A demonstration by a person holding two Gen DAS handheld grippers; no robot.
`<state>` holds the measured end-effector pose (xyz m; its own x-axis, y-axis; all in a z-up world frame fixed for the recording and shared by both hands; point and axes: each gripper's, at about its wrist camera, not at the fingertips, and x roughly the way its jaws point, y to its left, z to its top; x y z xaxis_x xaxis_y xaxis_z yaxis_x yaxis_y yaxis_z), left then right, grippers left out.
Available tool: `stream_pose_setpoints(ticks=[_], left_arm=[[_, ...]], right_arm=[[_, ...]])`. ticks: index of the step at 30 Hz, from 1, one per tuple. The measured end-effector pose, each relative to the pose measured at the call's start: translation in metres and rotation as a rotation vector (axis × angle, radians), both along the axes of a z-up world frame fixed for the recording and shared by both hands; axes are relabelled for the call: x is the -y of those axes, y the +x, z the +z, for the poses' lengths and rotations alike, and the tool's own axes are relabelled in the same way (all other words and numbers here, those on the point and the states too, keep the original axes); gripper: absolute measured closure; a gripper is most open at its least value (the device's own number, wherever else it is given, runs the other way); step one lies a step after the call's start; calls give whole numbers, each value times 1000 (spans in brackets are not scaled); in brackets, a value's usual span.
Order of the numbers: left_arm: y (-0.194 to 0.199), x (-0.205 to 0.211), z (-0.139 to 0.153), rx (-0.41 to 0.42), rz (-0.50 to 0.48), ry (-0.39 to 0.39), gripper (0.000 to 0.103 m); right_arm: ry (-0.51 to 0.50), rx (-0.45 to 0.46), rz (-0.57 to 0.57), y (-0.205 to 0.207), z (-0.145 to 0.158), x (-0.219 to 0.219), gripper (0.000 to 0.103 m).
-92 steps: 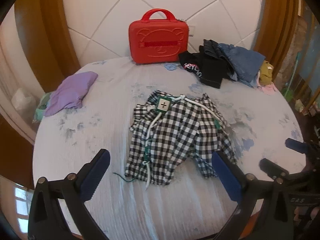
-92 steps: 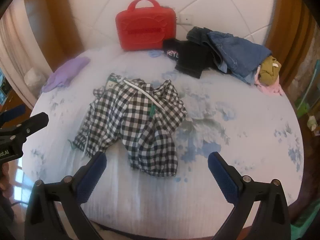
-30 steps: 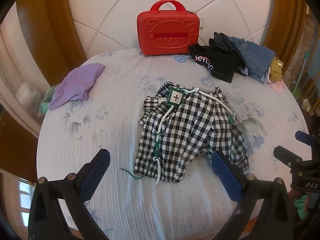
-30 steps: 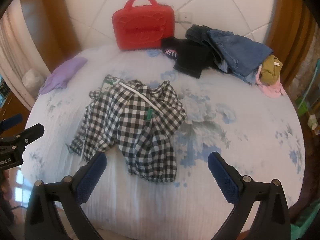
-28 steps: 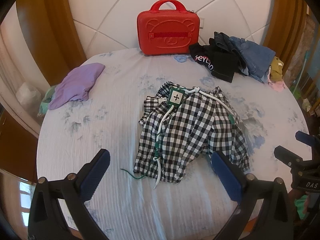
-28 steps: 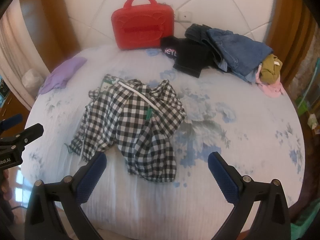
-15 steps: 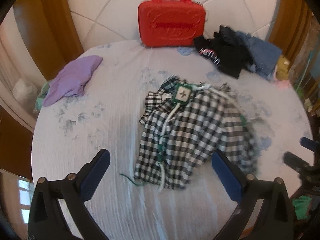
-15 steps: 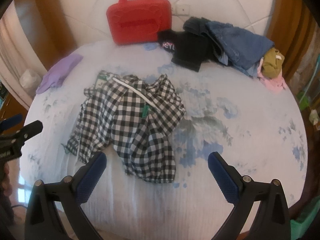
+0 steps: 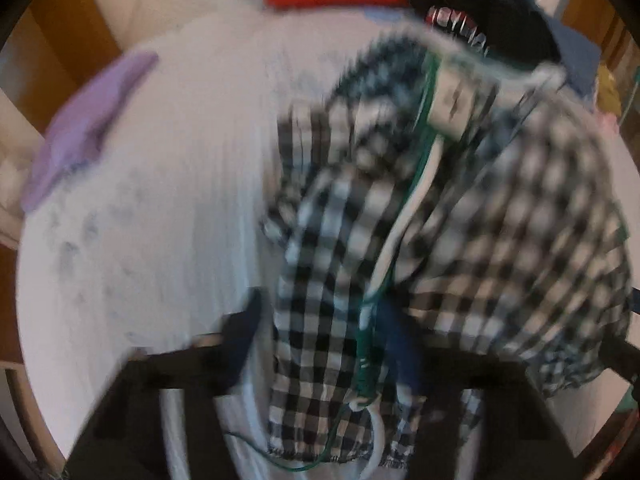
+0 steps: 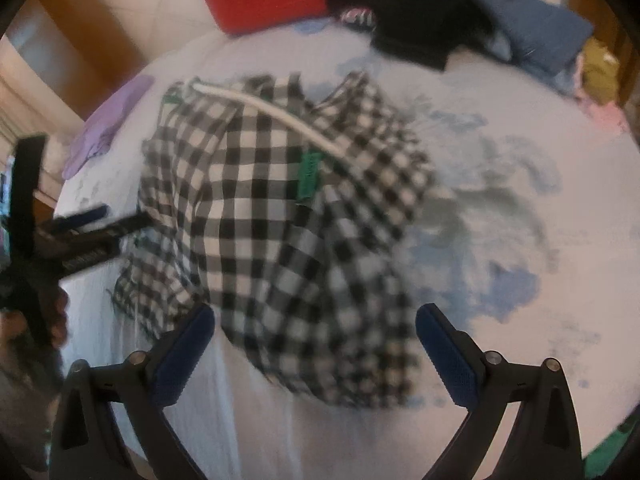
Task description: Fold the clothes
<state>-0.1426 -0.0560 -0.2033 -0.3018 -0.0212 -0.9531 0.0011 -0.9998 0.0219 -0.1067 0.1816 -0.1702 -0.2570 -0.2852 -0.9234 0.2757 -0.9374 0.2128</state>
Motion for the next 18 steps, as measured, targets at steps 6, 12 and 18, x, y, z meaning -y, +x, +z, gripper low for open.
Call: stream_pose_setpoints(ticks=[6,12,18], left_arm=[[7,-1,-4,-1,-44,-1,89],[12,-6,42,-110,-94,82,90],[-12,-20,58,-119,-104,92,81]], right_arm=[[-14,37,-2,-7,-19,11,98],[-37,-134,-181,-9,45,-66,98],[99,-167,-379,-28,62,-171,72]])
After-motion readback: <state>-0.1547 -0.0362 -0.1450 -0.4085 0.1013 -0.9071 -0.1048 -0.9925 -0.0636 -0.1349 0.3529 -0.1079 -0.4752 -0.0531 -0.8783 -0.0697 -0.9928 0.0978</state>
